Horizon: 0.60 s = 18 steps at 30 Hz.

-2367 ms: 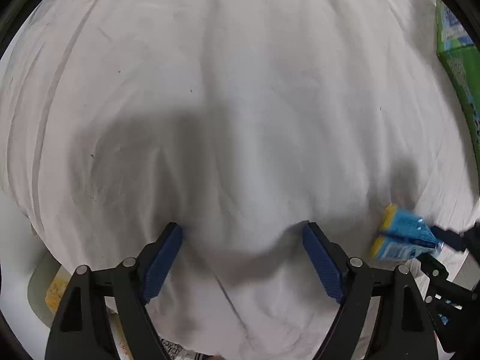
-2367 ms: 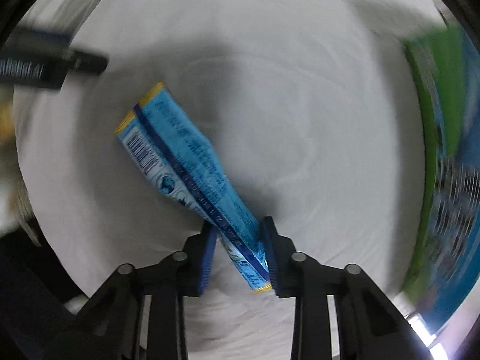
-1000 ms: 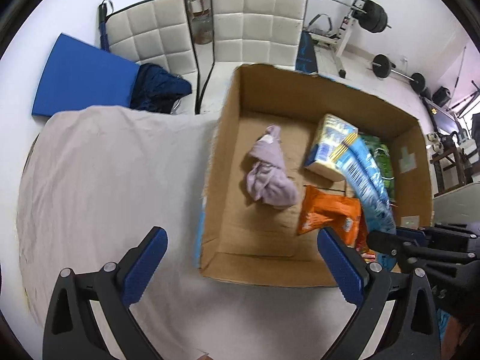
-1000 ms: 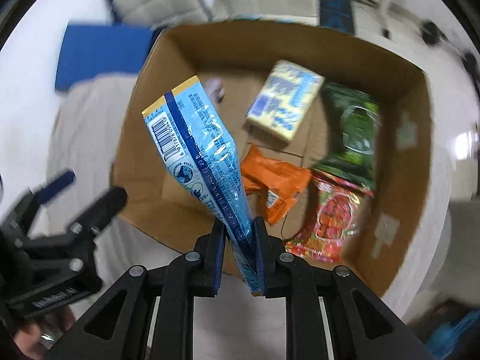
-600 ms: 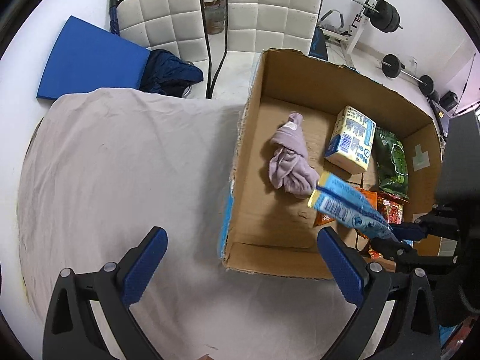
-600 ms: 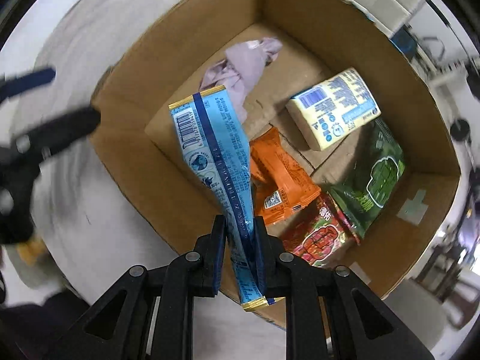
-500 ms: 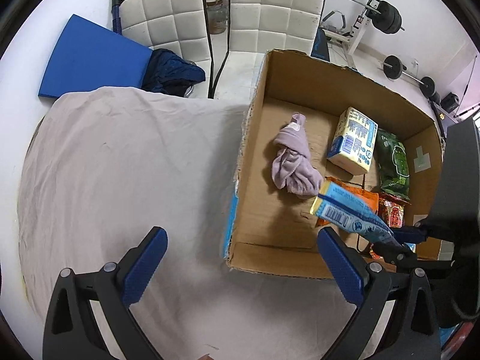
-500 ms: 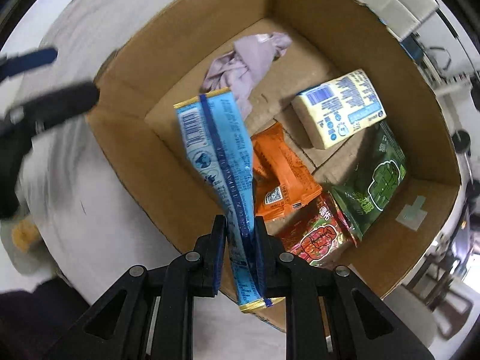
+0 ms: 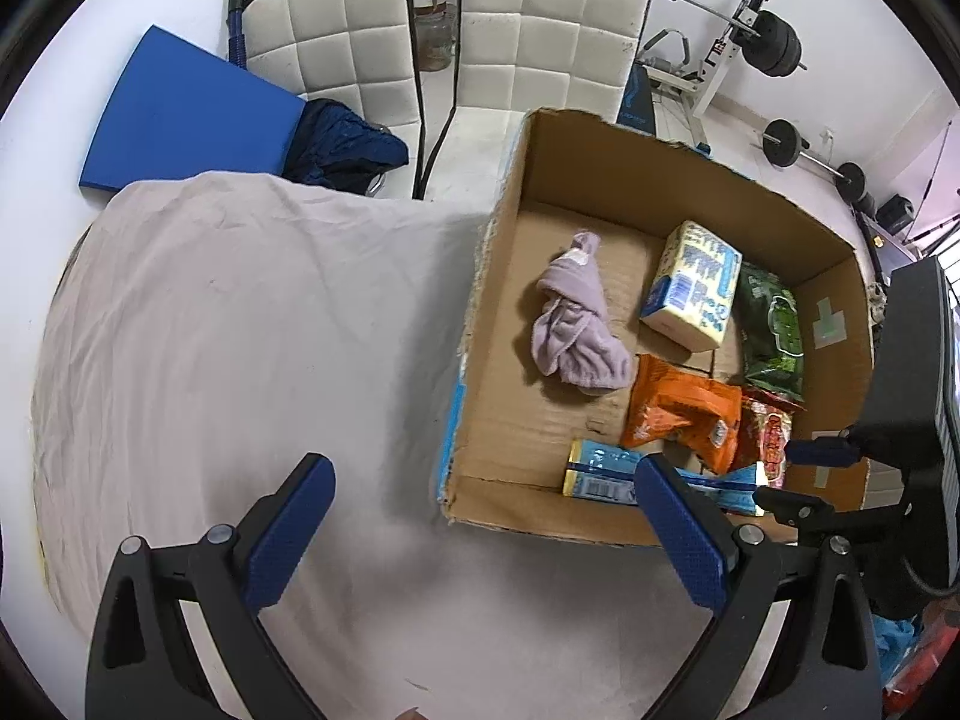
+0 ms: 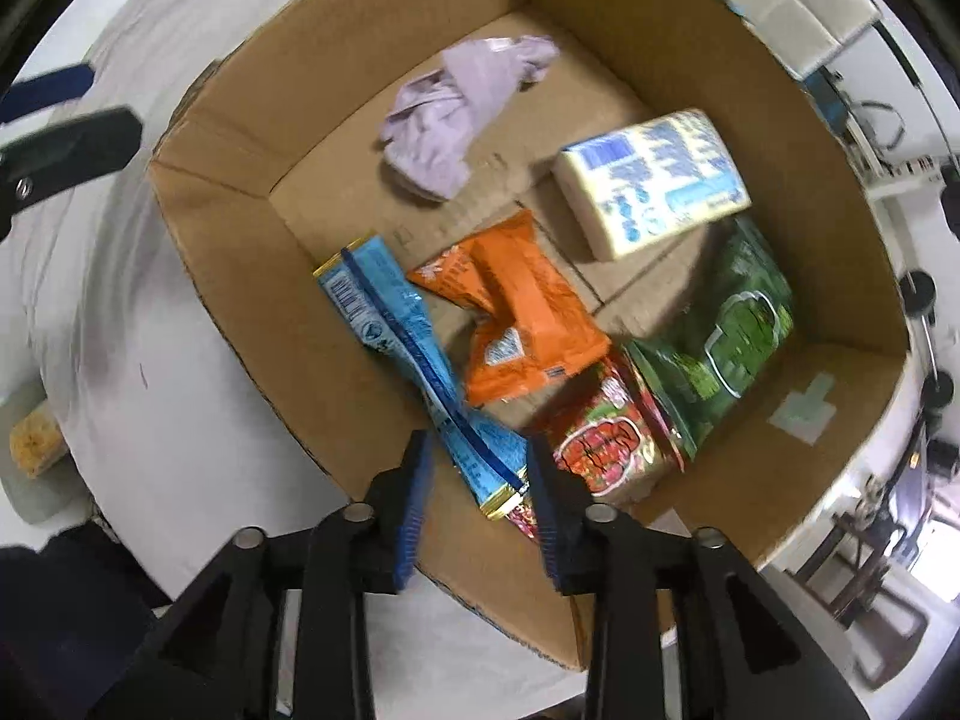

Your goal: Organize soft objects

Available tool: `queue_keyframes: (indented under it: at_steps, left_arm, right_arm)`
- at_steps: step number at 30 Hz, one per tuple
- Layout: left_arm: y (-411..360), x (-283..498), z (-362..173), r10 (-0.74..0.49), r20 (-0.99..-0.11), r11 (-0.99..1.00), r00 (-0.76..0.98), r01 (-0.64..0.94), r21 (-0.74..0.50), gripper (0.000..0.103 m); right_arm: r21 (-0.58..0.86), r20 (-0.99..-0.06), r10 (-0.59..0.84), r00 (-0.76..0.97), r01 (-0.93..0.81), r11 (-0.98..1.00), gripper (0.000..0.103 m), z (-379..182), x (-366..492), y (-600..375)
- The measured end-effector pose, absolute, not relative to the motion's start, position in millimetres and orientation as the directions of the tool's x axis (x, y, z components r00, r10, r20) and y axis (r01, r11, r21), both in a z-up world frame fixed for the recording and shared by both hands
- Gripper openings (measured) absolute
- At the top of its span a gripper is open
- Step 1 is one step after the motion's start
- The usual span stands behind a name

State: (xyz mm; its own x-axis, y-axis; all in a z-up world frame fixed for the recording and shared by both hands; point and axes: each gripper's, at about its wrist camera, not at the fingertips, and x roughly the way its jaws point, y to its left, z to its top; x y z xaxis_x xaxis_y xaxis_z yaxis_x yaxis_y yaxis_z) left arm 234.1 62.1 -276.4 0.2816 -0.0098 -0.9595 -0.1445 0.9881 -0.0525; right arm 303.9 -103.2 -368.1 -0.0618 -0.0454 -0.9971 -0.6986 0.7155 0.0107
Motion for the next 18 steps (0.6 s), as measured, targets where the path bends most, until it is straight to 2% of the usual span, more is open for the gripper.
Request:
queue_keyframes:
  at_steps: [2,4,12,13,14,15,18]
  left_arm:
    - [59,234,-273,-0.012,-0.958,0.989,0.286,-0.14,-0.054,0.103]
    - [55,233,-269,-0.017,-0.957,0.989,0.29,-0.135,-0.059,0.103]
    - [31,233,-257,-0.017,-0.952,0.994,0.304,-0.094,-0.047,0.103]
    - [29,233,-256,-0.012,-0.951,0.995,0.31,-0.093,-0.043,0.103]
    - [27,233,-254,-0.007,-0.948,0.995,0.319,-0.092,-0.038,0.103]
    - [24,234,-253,-0.007,-0.945,0.995,0.327,-0.088,-0.038,0.103]
    - [17,235,-248,-0.019,-0.94,0.997,0.339,-0.066,-0.044,0.103]
  right_arm:
    - [0.03,-0.998,-0.013,-0.062,-0.648,0.761,0.06,-364,304,-112]
    - [0.037,-0.999,0.014,-0.045,-0.574,0.818,0.068,-361,303,-124]
    - [0.05,-0.999,0.054,0.004,-0.303,0.952,0.069,-360,282,-162]
    - [0.058,-0.998,0.063,0.008,-0.279,0.959,0.08,-359,279,-163]
    - [0.069,-0.997,0.075,0.014,-0.249,0.966,0.096,-358,276,-167]
    - [0.079,-0.996,0.086,0.024,-0.218,0.973,0.102,-357,273,-170]
    - [0.082,-0.994,0.092,0.064,-0.144,0.986,0.103,-346,267,-181]
